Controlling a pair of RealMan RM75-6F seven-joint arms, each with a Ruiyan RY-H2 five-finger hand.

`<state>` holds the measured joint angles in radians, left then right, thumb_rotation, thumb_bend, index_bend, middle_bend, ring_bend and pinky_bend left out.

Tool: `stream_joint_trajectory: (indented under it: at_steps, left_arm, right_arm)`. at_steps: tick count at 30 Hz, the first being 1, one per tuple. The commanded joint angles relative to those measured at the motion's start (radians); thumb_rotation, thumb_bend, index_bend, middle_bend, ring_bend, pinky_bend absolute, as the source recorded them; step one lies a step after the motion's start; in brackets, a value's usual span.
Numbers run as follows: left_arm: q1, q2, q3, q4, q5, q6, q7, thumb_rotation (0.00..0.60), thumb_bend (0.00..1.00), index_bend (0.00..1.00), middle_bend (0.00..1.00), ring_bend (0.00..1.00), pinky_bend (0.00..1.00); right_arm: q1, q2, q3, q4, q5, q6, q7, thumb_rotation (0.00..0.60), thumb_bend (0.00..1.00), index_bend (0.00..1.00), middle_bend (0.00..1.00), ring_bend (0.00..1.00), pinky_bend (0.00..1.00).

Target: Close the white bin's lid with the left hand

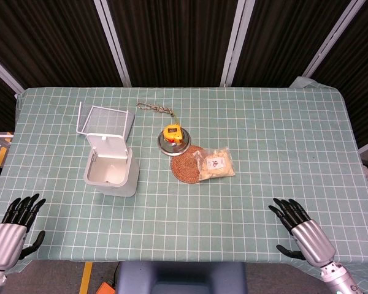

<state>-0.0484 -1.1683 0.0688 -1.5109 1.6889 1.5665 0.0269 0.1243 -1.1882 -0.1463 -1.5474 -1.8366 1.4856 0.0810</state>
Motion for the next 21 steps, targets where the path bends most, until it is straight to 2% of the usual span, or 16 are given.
stream_joint_trajectory:
  at_steps: [1,5,7,8,9,10,11,12,13,14,16,21]
  left_arm:
    - [-0.002,-0.005,-0.002,-0.001,0.001,-0.002,0.001,0.600,0.43,0.01,0.00,0.00,0.00]
    - [-0.024,-0.034,-0.037,0.001,0.013,0.019,-0.016,0.600,0.43,0.01,0.00,0.00,0.01]
    - [-0.057,-0.039,-0.072,-0.009,0.026,0.025,-0.033,0.600,0.43,0.01,0.00,0.00,0.08]
    - [-0.085,-0.038,-0.109,-0.023,0.021,0.024,-0.034,0.600,0.44,0.01,0.01,0.01,0.13]
    - [-0.108,-0.041,-0.149,-0.031,0.008,0.024,-0.010,0.600,0.45,0.01,0.10,0.07,0.24]
    - [-0.135,-0.049,-0.192,-0.038,-0.009,0.020,0.025,0.600,0.46,0.01,0.31,0.27,0.46]
    - [-0.173,-0.060,-0.241,-0.060,-0.040,-0.003,0.068,0.600,0.47,0.02,0.46,0.41,0.61]
    - [-0.206,-0.065,-0.273,-0.078,-0.057,-0.029,0.090,0.600,0.48,0.03,0.68,0.63,0.82]
    - [-0.239,-0.070,-0.302,-0.092,-0.068,-0.053,0.103,0.600,0.49,0.05,0.84,0.80,0.94]
    - [-0.284,-0.080,-0.335,-0.108,-0.090,-0.094,0.105,0.600,0.50,0.08,0.92,0.89,0.99]
    - [-0.342,-0.086,-0.374,-0.136,-0.149,-0.174,0.093,0.600,0.51,0.15,1.00,1.00,1.00]
    - [-0.468,-0.054,-0.444,-0.222,-0.359,-0.433,0.001,0.600,0.53,0.20,1.00,1.00,1.00]
  right_arm:
    - [0.001,0.001,-0.001,-0.001,-0.002,0.002,0.005,0.600,0.26,0.00,0.00,0.00,0.00]
    - [-0.002,0.006,0.000,-0.001,-0.002,0.011,0.013,0.600,0.26,0.00,0.00,0.00,0.00]
    - [-0.003,0.006,0.003,-0.001,-0.004,0.021,0.019,0.600,0.26,0.00,0.00,0.00,0.00]
    - [-0.003,0.005,0.004,0.002,-0.006,0.024,0.021,0.600,0.26,0.00,0.00,0.00,0.00]
    - [-0.003,0.004,0.005,0.004,-0.007,0.025,0.021,0.600,0.26,0.00,0.00,0.00,0.00]
    - [-0.002,0.002,0.005,0.006,-0.006,0.023,0.019,0.600,0.26,0.00,0.00,0.00,0.00]
    - [0.000,-0.001,0.005,0.008,-0.005,0.016,0.015,0.600,0.26,0.00,0.00,0.00,0.00]
    - [0.002,-0.003,0.003,0.008,-0.004,0.008,0.013,0.600,0.26,0.00,0.00,0.00,0.00]
    - [0.004,-0.005,0.002,0.008,-0.004,0.001,0.010,0.600,0.26,0.00,0.00,0.00,0.00]
    - [0.006,-0.007,0.002,0.008,-0.003,-0.006,0.006,0.600,0.26,0.00,0.00,0.00,0.00]
    - [0.008,-0.011,0.004,0.008,0.001,-0.010,-0.001,0.600,0.26,0.00,0.00,0.00,0.00]
    - [0.009,-0.014,0.018,0.009,0.029,-0.022,-0.010,0.600,0.26,0.00,0.00,0.00,0.00]
